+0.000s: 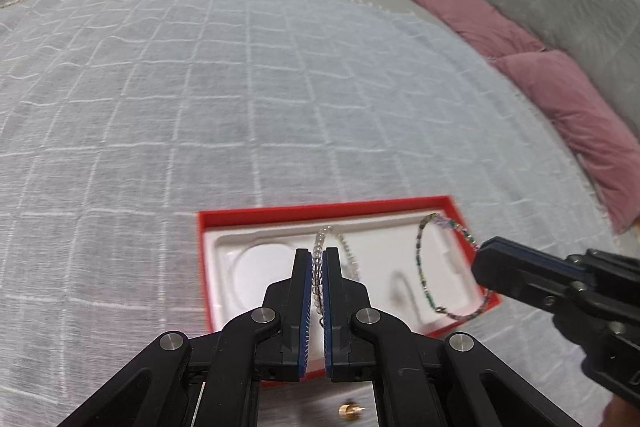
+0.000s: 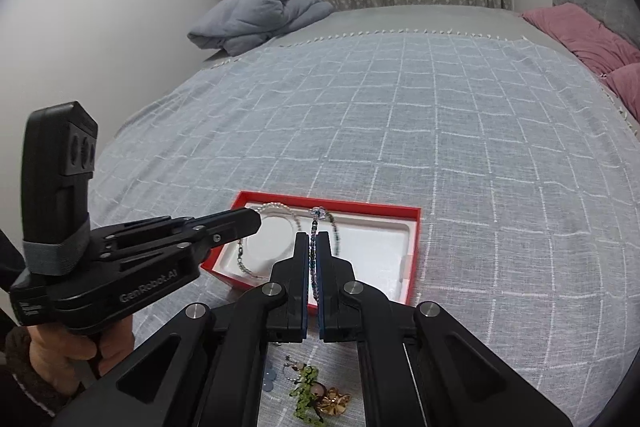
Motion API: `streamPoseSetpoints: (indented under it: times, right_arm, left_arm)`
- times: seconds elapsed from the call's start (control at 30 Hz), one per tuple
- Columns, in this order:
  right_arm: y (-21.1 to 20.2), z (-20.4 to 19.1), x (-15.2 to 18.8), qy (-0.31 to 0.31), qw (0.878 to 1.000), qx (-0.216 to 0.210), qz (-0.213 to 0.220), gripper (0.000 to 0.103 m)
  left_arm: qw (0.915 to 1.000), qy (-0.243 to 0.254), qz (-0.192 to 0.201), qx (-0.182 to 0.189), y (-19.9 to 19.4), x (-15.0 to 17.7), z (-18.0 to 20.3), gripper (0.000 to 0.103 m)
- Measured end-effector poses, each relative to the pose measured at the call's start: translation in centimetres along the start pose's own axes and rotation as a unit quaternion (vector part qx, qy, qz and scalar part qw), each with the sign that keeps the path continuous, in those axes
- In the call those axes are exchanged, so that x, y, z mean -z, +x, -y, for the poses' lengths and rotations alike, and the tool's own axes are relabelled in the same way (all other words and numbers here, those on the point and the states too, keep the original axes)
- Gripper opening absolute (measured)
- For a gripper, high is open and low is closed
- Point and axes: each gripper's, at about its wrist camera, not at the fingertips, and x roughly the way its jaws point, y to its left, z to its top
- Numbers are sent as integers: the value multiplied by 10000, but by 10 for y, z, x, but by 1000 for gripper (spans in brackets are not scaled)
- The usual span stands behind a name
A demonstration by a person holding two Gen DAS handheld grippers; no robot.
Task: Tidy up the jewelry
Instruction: 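Carry both bracelets into the red box and open both tools, then withdraw both tools from the box back toward the remaining jewelry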
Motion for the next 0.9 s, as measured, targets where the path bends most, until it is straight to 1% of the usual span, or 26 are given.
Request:
streamPoseSetpoints:
  times: [0.1, 0.33, 0.5, 0.53, 0.6, 0.63, 0.67, 0.7, 0.73, 0.77, 0.83, 0.9]
  right_arm:
    - [10, -1, 0, -12, 10000, -14, -82, 3]
    - [33, 23, 5, 7, 9979, 570, -317, 3]
    - [43, 33, 9, -7, 9969, 688, -380, 3]
    - [42, 34, 9, 9, 9972, 656, -350, 4]
    - [40, 32, 7, 1, 9976, 601, -346, 4]
    - [37, 31, 7, -25, 9976, 610, -328, 7]
    - [35, 30, 6, -39, 9976, 618, -308, 17]
    - [32, 29, 6, -38, 9976, 627, -278, 23]
    - [28, 29, 6, -17, 9977, 623, -248, 32]
    - [25, 28, 6, -7, 9979, 609, -224, 35]
    - [18, 27, 6, -1, 9981, 592, -188, 35]
    - [9, 25, 9, -22, 9980, 606, -153, 36]
  left_arm:
    - [9998, 106, -38, -192, 5, 2, -2, 0]
    - [9976, 353, -160, -565, 19, 3, -4, 0]
    - [9967, 400, -200, -676, 20, 4, -3, 2]
    - [9966, 423, -211, -677, 18, 4, -2, 5]
    - [9963, 490, -195, -680, 14, 3, 2, 20]
    - [9961, 529, -158, -695, 11, 3, 4, 24]
    - [9957, 565, -120, -718, 7, 2, 5, 29]
    - [9956, 588, -97, -721, 3, 3, 6, 31]
    - [9957, 593, -86, -712, 0, 3, 7, 31]
    - [9958, 589, -71, -700, -4, 4, 9, 33]
    - [9958, 598, -37, -696, -12, 7, 10, 40]
    - [9950, 676, 26, -734, -21, 11, 12, 53]
